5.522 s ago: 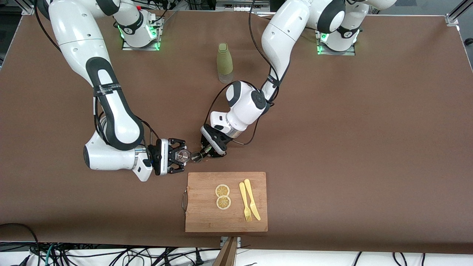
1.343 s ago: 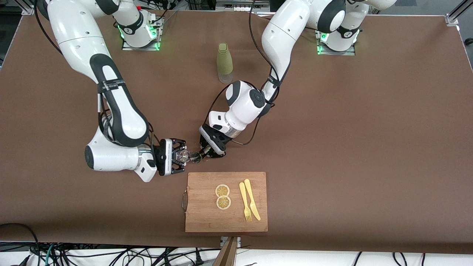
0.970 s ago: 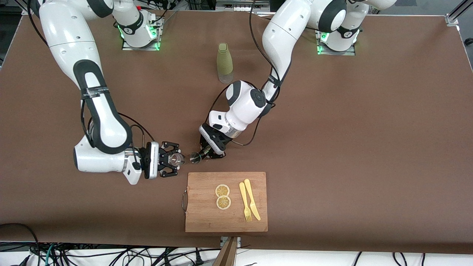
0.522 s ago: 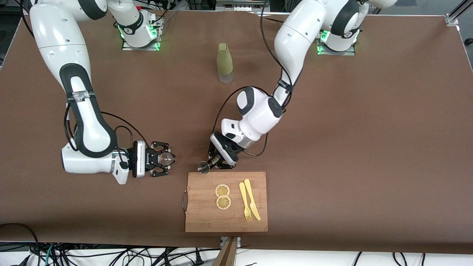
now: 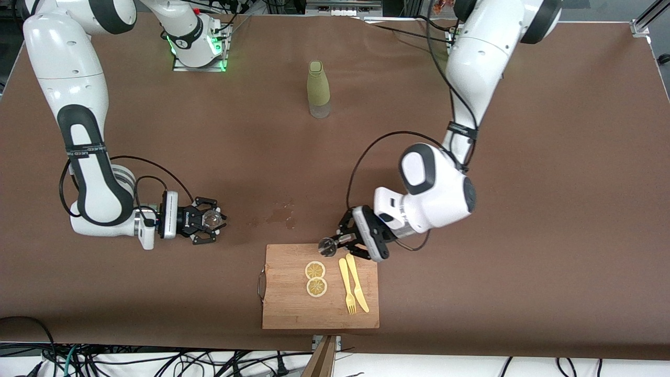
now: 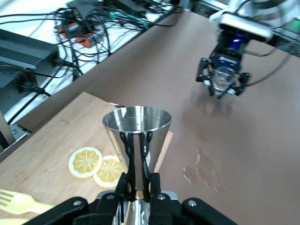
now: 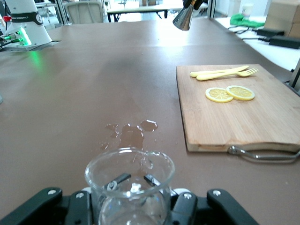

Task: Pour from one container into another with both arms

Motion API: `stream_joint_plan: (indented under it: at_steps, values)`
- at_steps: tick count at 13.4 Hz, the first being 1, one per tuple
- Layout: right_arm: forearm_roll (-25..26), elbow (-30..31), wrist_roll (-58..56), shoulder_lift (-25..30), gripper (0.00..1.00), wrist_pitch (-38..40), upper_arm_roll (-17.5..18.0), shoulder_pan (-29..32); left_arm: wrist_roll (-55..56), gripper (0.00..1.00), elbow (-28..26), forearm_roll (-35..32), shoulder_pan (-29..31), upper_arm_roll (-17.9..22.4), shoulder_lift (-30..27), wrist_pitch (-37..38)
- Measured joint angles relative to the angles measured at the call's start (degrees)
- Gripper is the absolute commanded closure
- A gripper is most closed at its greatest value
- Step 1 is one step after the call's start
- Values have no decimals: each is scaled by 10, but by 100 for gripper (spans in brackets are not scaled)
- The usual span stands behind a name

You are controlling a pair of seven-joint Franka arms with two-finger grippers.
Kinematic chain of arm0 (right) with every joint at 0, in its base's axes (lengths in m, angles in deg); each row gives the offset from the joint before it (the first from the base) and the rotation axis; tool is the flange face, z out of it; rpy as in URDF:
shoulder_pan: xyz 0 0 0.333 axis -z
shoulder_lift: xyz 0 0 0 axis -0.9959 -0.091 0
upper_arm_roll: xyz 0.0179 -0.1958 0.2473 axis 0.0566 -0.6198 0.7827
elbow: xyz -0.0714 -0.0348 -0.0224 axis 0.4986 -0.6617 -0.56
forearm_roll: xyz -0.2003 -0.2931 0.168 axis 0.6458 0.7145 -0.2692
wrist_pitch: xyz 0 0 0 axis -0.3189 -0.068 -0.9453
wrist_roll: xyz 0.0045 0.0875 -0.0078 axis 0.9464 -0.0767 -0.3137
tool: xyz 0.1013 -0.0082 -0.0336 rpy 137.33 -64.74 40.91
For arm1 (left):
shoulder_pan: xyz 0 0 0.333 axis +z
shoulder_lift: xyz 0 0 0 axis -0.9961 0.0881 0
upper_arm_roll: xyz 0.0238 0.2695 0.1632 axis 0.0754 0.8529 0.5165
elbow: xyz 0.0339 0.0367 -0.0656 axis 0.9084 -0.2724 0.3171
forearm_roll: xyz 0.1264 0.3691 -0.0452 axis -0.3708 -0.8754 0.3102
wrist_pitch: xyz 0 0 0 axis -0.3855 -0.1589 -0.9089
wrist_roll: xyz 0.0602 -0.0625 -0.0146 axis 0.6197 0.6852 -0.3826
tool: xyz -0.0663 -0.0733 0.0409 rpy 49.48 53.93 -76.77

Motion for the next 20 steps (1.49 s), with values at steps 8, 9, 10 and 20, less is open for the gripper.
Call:
stream_joint_plan:
  at_steps: [8, 9, 10, 20]
  values:
    - [-49, 65, -123, -1, 78, 57, -73, 13, -285, 100, -26, 52, 168, 0, -35, 371]
    - [-60, 71, -135, -1, 78, 64, -79, 13, -320, 100, -33, 52, 189, 1, -36, 419]
    - [-69, 76, -145, -2, 78, 69, -83, 13, -355, 100, -42, 52, 208, 7, -36, 467]
    - [-115, 83, -180, -34, 68, 79, -97, 14, -659, 100, -113, -165, 372, 50, 2, 638]
